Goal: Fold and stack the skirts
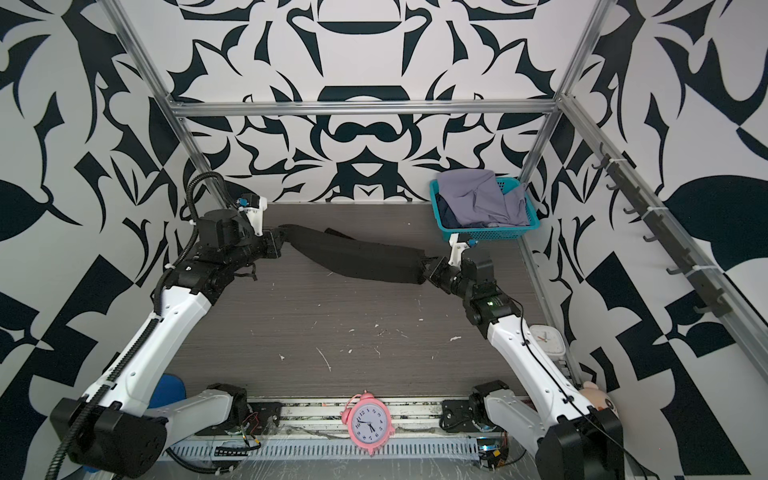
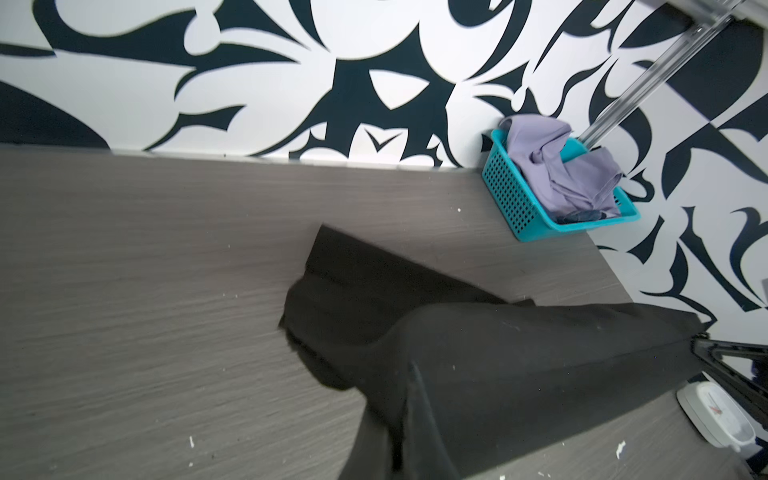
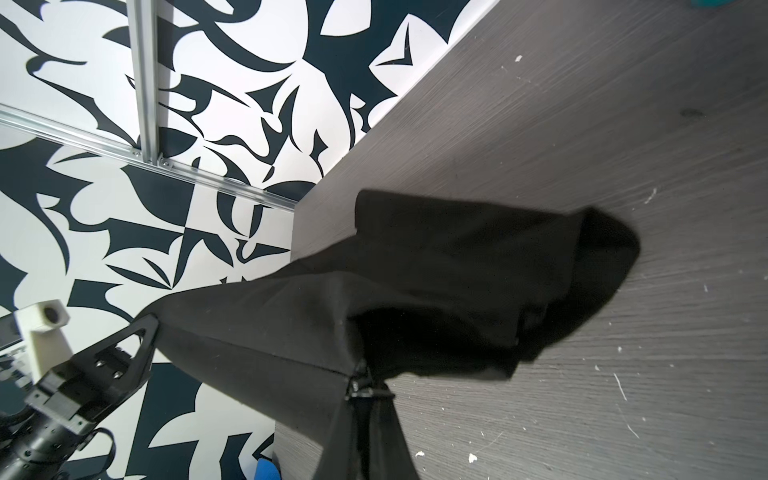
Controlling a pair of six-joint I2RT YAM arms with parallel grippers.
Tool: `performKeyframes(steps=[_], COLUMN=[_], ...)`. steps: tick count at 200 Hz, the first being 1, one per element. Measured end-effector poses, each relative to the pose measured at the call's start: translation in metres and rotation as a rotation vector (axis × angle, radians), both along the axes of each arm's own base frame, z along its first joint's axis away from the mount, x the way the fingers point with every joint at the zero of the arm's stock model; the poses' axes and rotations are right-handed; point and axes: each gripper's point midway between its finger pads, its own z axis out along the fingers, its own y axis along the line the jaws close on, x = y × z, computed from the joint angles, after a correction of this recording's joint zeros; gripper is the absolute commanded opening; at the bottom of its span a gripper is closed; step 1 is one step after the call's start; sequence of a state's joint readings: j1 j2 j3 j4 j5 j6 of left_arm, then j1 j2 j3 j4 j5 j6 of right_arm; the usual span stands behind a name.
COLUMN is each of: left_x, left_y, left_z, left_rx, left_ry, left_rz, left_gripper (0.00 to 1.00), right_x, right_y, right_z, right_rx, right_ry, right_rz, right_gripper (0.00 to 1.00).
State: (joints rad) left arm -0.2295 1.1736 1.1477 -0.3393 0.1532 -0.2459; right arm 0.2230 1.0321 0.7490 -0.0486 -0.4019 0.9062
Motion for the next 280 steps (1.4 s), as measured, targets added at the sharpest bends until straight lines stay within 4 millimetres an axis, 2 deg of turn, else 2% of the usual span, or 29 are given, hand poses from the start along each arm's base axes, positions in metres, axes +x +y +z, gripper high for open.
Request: performKeyframes(steps=[26, 49, 62, 87, 106, 128, 161, 187, 215, 230, 252, 280], left_x=[0.017, 0.027, 0.027, 0.023, 0.015, 0.001, -0.022, -0.035, -0.033, -0.028, -0.013, 0.013], left_y=[-0.001, -0.002, -0.003, -0.002, -0.001, 0.001, 0.003, 0.005, 0.003, 0.002, -0.001, -0.008], left_z=[-0.032, -0.06, -0.063, -0.055, -0.048, -0.046, -0.076, -0.093, -0.088, -0.092, -0.104, -0.107], left_rx=[0.026, 0.044, 0.049, 0.053, 0.054, 0.05, 0.053, 0.056, 0.049, 0.054, 0.072, 0.088], left_ry=[0.078, 0.149, 0.157, 0.137, 0.124, 0.114, 0.191, 0.252, 0.229, 0.236, 0.265, 0.276], left_rz=[0.009, 0.013, 0.011, 0.004, -0.004, -0.01, -0.028, -0.027, -0.032, -0.034, -0.04, -0.052], left_gripper=[0.0, 0.0, 0.0, 0.0, 0.0, 0.0, 0.0, 0.0, 0.0, 0.0, 0.0, 0.0], right_x=[0.012, 0.012, 0.009, 0.001, -0.014, -0.039, -0.08, -0.096, -0.097, -0.093, -0.083, -0.067], right_y=[0.002, 0.002, 0.001, 0.001, 0.004, 0.01, 0.015, 0.015, 0.013, 0.012, 0.01, 0.008], right_z=[-0.028, -0.05, -0.054, -0.042, -0.034, -0.044, -0.076, -0.077, -0.072, -0.073, -0.073, -0.075], right_rx=[-0.026, -0.037, -0.036, -0.024, -0.016, -0.022, -0.014, -0.008, -0.005, -0.015, -0.038, -0.06], right_ry=[0.08, 0.142, 0.153, 0.124, 0.1, 0.114, 0.194, 0.207, 0.195, 0.203, 0.215, 0.23], right_rz=[-0.003, -0.004, -0.002, 0.003, 0.018, 0.051, 0.088, 0.098, 0.088, 0.075, 0.042, 0.004], right_gripper=[0.0, 0.0, 0.0, 0.0, 0.0, 0.0, 0.0, 0.0, 0.0, 0.0, 0.0, 0.0])
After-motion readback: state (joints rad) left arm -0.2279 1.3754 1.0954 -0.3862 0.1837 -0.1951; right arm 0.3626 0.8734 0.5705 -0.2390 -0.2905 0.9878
